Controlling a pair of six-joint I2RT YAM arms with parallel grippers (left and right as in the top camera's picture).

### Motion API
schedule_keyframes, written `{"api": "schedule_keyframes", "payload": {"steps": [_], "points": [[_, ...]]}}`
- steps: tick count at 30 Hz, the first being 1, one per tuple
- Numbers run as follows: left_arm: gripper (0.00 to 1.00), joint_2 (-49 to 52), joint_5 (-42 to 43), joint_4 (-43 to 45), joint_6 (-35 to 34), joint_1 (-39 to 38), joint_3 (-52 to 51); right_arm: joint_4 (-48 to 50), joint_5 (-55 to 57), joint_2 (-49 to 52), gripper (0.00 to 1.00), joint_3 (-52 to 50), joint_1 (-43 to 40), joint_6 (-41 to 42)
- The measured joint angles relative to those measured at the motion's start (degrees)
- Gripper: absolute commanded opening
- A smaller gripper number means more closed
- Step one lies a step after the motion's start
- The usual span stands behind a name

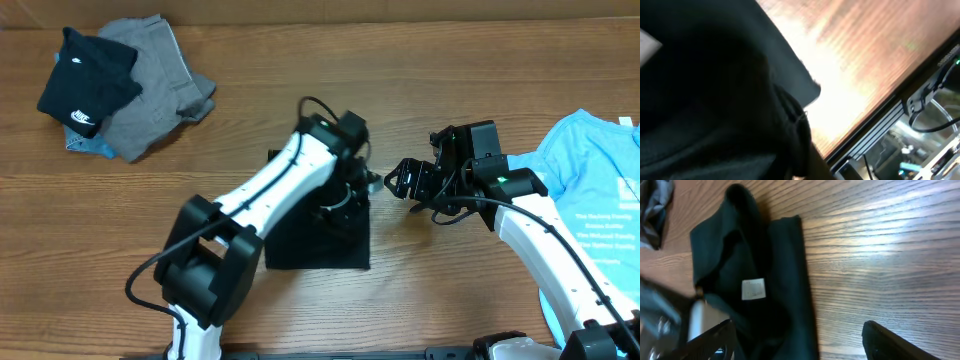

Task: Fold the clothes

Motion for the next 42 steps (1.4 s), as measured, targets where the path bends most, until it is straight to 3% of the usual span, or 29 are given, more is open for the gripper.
{"api": "schedule_keyframes", "payload": {"steps": [2, 11, 14, 16, 24, 27, 30, 33, 36, 39, 40, 42], "points": [[0.34, 0.0, -1.05, 0.15, -1.09, -1.44, 0.0, -0.26, 0.94, 0.02, 0.84, 0.0, -0.48, -0.11], [0.32, -0.02, -5.25, -1.68, -4.28, -3.61, 0.02, 0.76, 0.5, 0.02, 0.85, 0.0, -0.26, -0.09], [0.39, -0.26, -6.08, -2.93, -4.31, -1.6, 0.2, 1.03, 0.28, 0.02, 0.84, 0.0, -0.26, -0.13], [0.54, -0.85, -6.43, -3.17, -4.5, 0.26, 0.48, 0.96, -0.09, 0.02, 0.84, 0.0, -0.24, -0.11], [0.66, -7.39, -7.32, -2.45, -5.07, 10.4, 4.66, -2.03, -1.95, 0.11, 0.83, 0.0, 4.11, -0.09], [0.66, -8.79, -7.45, -1.11, -5.09, 13.97, 5.27, -4.35, -1.57, 1.53, 0.76, 0.02, 10.4, -0.07], [0.68, -8.81, -8.41, 0.22, -5.11, 17.29, 5.27, -5.68, -0.5, 4.87, 0.51, 0.02, 16.04, -0.09], [0.7, -8.81, -9.97, 1.14, -5.09, 20.22, 5.29, -5.38, 0.09, 9.07, 0.15, 0.04, 20.02, -0.07], [0.7, -8.81, -12.17, 0.92, -5.09, 22.51, 5.27, -6.64, 1.68, 10.95, 0.09, 0.04, 21.62, 0.79], [0.7, -8.81, -13.62, 0.55, -5.05, 23.91, 5.05, -9.62, 6.03, 11.04, 0.13, 0.04, 21.53, 2.91], [0.71, -8.81, -13.88, 0.55, -5.07, 24.06, 4.76, -10.95, 7.56, 11.04, 0.25, 0.04, 21.18, 3.67], [0.72, -8.81, -14.23, 1.25, -5.05, 24.13, 3.54, -13.29, 10.25, 11.04, 0.59, 0.04, 20.2, 4.79]]}}
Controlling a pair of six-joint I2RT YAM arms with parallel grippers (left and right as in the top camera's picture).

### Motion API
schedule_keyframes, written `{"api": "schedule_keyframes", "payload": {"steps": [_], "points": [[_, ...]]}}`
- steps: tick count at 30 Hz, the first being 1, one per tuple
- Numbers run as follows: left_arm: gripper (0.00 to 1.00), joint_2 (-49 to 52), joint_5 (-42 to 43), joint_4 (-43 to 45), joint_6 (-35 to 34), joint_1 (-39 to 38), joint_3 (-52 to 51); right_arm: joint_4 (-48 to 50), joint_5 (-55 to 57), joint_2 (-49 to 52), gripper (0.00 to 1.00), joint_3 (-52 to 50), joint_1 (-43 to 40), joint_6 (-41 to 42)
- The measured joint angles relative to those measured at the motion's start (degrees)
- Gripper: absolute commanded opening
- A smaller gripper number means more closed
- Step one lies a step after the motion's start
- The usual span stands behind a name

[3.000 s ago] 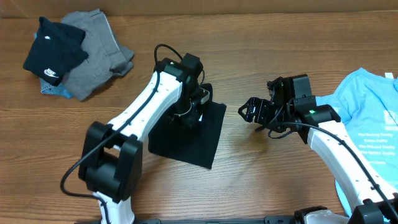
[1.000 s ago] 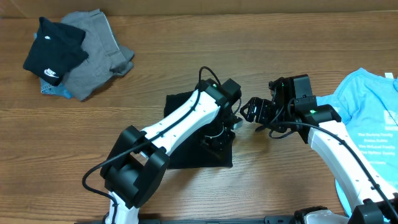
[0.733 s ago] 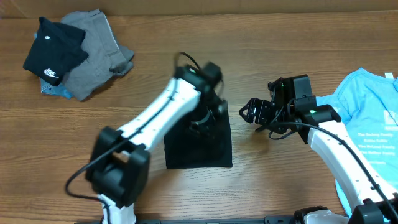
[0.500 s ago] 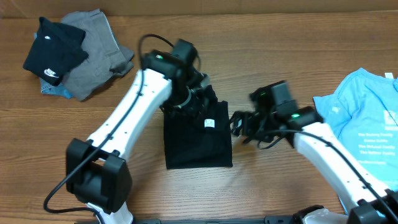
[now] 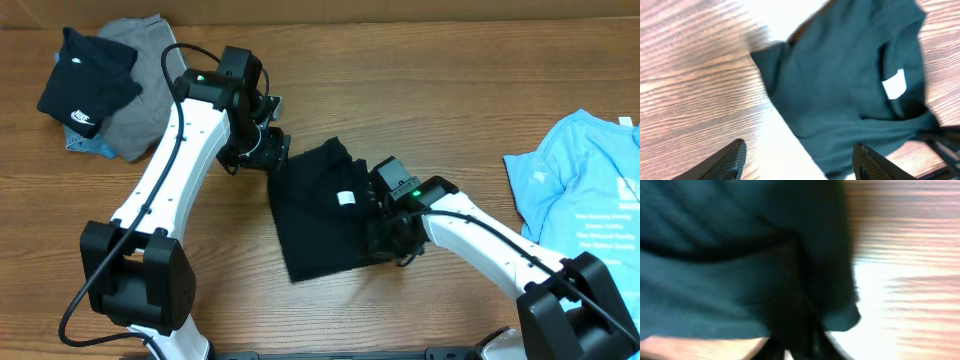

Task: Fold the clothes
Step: 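Grasp the folded black shirt's sides with both grippers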

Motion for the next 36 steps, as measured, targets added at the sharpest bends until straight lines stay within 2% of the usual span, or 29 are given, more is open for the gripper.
{"api": "schedule_keyframes", "payload": {"steps": [1, 9, 11, 14, 18, 21, 23, 25, 27, 31, 32, 34, 35, 36], "points": [[0.72, 0.0, -0.09, 0.46, 0.0, 0.0, -0.74, -1.51, 1.57, 0.0, 0.64, 0.0, -0.9, 1.11], [0.71, 0.0, 0.79, 9.22, -0.02, 0.0, -9.99, -3.28, 5.97, -0.04, 0.68, 0.5, -2.1, 1.62], [0.66, 0.0, 1.05, 12.44, 0.0, 0.0, -12.68, -3.15, 6.82, -0.66, 0.78, 1.55, -2.97, 1.27], [0.5, 0.0, 1.86, 17.79, 0.07, 0.0, -17.16, 0.83, 6.71, -3.04, 0.76, 4.11, -5.01, -0.59], [0.3, 0.0, 4.11, 22.8, 0.46, 0.0, -21.33, 12.41, 3.65, -5.05, 0.71, 6.95, -6.54, -3.15], [0.26, 0.0, 5.16, 26.71, 0.92, 0.0, -22.88, 17.22, 2.19, -4.81, 0.7, 7.08, -6.54, -3.82], [0.27, 0.0, 5.46, 29.14, 1.01, 0.0, -23.04, 21.16, 1.38, -3.78, 0.68, 7.08, -6.54, -4.24], [0.34, 0.0, 5.75, 30.95, 1.01, 0.0, -23.04, 25.42, 0.76, -1.6, 0.66, 7.1, -6.54, -4.5], [0.49, 0.0, 5.88, 31.58, 1.05, 0.0, -23.04, 28.83, 0.26, 1.42, 0.64, 7.13, -6.54, -4.76], [0.6, 0.0, 5.99, 31.41, 0.96, 0.0, -23.04, 34.53, -0.66, 8.26, 0.61, 7.13, -6.54, -4.76], [0.62, 0.0, 6.03, 31.17, 1.01, 0.0, -23.04, 35.82, -0.92, 9.84, 0.53, 7.13, -6.54, -4.81], [0.65, 0.0, 6.16, 30.23, 1.01, 0.0, -23.04, 38.01, -1.77, 12.28, 0.24, 7.1, -6.54, -5.07], [0.67, 0.0, 6.16, 29.68, 1.01, 0.0, -23.04, 38.71, -2.27, 12.92, 0.06, 7.08, -6.54, -4.96], [0.67, 0.0, 6.19, 29.11, 1.03, 0.0, -23.04, 39.45, -2.69, 13.2, 0.04, 7.08, -6.54, -5.03]]}}
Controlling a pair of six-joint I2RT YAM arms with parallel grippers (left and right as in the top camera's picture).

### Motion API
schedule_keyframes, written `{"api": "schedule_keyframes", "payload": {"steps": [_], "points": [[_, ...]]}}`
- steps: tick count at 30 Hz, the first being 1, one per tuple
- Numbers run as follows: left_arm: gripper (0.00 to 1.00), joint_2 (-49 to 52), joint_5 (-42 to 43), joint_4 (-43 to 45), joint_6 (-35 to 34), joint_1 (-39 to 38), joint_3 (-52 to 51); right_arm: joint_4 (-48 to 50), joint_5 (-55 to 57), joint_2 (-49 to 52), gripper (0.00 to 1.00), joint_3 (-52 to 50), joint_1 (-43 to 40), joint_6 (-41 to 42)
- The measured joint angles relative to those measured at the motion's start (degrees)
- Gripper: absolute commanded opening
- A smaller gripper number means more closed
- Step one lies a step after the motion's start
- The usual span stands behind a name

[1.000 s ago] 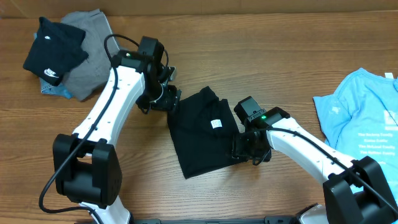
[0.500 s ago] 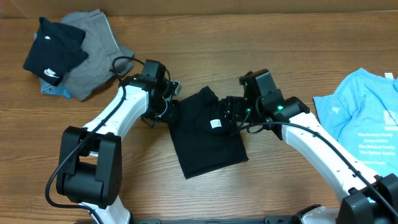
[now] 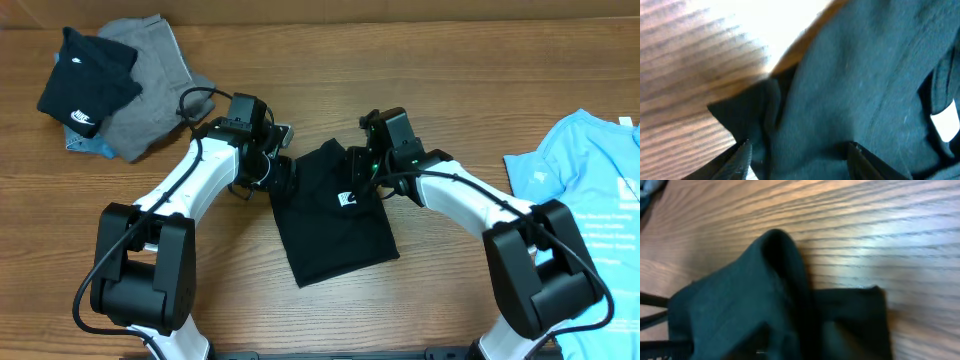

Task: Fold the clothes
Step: 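Grasp the folded black shirt's sides with both grippers, then lift the folded black shirt with both grippers toward the top-left pile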

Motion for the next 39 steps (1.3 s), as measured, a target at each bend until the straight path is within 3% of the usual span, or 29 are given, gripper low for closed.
{"api": "schedule_keyframes", "payload": {"steps": [8, 9, 11, 13, 17, 21, 25, 27, 30, 39], "points": [[0.78, 0.0, -0.02, -3.41, -0.02, 0.02, -0.02, -0.35, 0.96, -0.02, 0.06, 0.26, -4.57, 1.75], [0.8, 0.0, -0.02, -3.5, -0.02, 0.02, -0.02, -0.33, 0.94, -0.02, 0.19, 0.26, -5.84, 2.14], [0.84, 0.0, -0.02, -3.39, -0.02, 0.02, -0.02, -0.37, 0.79, -0.02, 0.27, 0.31, -8.2, 2.69], [0.86, 0.0, -0.09, -3.02, -0.04, 0.0, -0.02, -1.09, 0.85, -0.02, 0.45, 0.52, -9.62, 3.15], [0.91, 0.0, -0.52, -2.62, -0.02, 0.02, -0.02, -4.57, -0.11, -0.04, 0.51, 0.92, -11.26, 3.32], [0.92, 0.0, -0.72, -2.78, -0.02, 0.0, -0.02, -10.27, -3.34, -1.57, 0.46, 0.96, -12.15, 1.66], [0.93, 0.0, 0.94, -2.84, -0.07, 0.02, -0.07, -19.21, -9.2, -7.52, 0.2, 1.01, -12.2, -2.36], [0.94, 0.0, 2.69, -2.69, -0.52, 0.02, -0.07, -23.82, -11.13, -10.4, 0.14, 1.22, -11.32, -3.39], [0.96, 0.0, 4.87, -2.45, -2.67, 0.02, -0.07, -29.68, -13.27, -12.02, 0.08, 1.57, -8.59, -5.03], [1.0, 0.0, 9.18, -2.19, -9.4, 0.02, -0.11, -33.18, -12.98, -5.01, 0.04, -3.67, -4.04, -3.87]]}}
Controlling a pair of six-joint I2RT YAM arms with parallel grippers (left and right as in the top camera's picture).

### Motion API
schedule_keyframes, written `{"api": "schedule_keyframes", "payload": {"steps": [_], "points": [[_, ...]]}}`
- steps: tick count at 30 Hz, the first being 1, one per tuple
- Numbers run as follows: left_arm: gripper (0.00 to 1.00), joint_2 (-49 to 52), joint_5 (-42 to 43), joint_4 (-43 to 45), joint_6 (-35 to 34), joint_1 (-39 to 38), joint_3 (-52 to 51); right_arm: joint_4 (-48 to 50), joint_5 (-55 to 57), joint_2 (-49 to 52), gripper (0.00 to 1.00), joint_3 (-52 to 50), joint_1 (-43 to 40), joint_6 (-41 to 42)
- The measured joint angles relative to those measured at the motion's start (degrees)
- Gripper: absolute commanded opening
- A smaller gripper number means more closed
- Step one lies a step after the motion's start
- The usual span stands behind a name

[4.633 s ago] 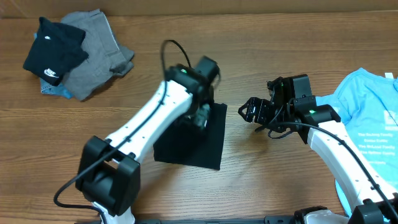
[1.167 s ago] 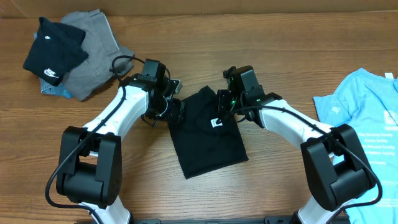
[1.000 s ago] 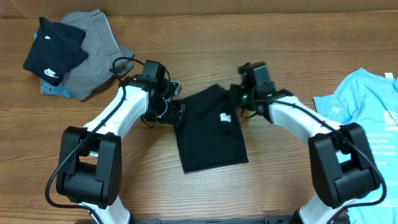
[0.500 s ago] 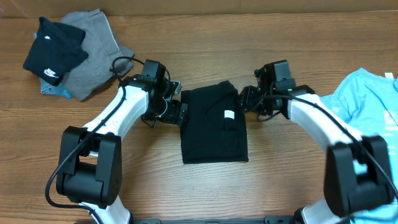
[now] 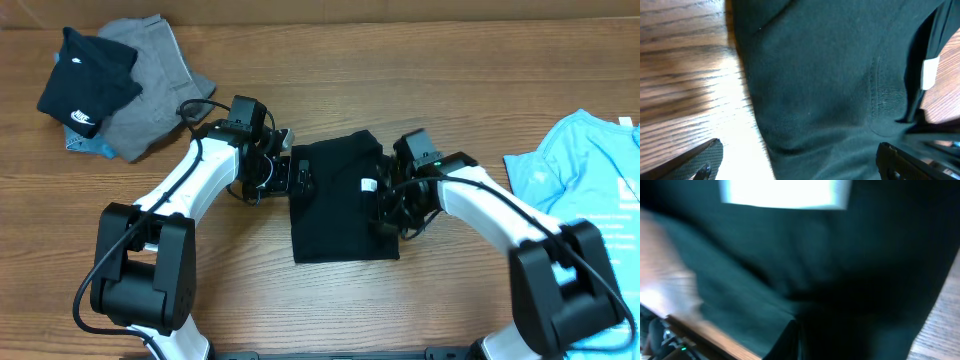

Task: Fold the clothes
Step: 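Lift the folded black shirt with both grippers toward the top-left pile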

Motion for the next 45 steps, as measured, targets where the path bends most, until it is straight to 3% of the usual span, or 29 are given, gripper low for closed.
{"api": "schedule_keyframes", "payload": {"steps": [10, 21, 24, 26, 31, 32, 37, 45], "points": [[1.0, 1.51, 1.6, 2.78, -4.55, -0.02, 0.0, -1.16, -1.57, 4.35, 0.05, -1.44, -2.01, 3.72], [0.98, 11.06, 19.19, 11.65, -5.46, -0.98, 1.79, -1.05, -1.57, 4.35, 0.05, -1.44, -2.01, 4.0], [0.82, 12.83, 22.45, 12.26, -4.74, -2.36, 2.56, -1.11, -1.53, 4.35, 0.05, -1.44, -2.01, 4.0], [0.64, 13.73, 23.65, 12.37, -3.48, -3.69, 2.54, -1.16, -1.53, 4.35, 0.05, -1.44, -2.05, 4.0], [0.09, 15.78, 22.73, 14.27, -2.36, -7.02, 1.68, -1.38, -1.53, 4.35, 0.04, -1.44, -2.08, 4.0], [0.04, 16.09, 22.53, 14.6, -2.1, -7.21, 1.6, -1.42, -1.49, 4.35, 0.04, -1.44, -2.05, 4.0], [0.04, 16.22, 22.53, 13.64, -1.86, -6.43, 1.68, -4.74, -1.11, 4.31, 0.04, -0.92, -2.71, 3.96], [0.04, 15.85, 23.63, 3.58, 1.29, 3.17, 8.87, -14.27, 0.55, -7.08, 0.26, 6.49, -9.11, 3.04]]}}
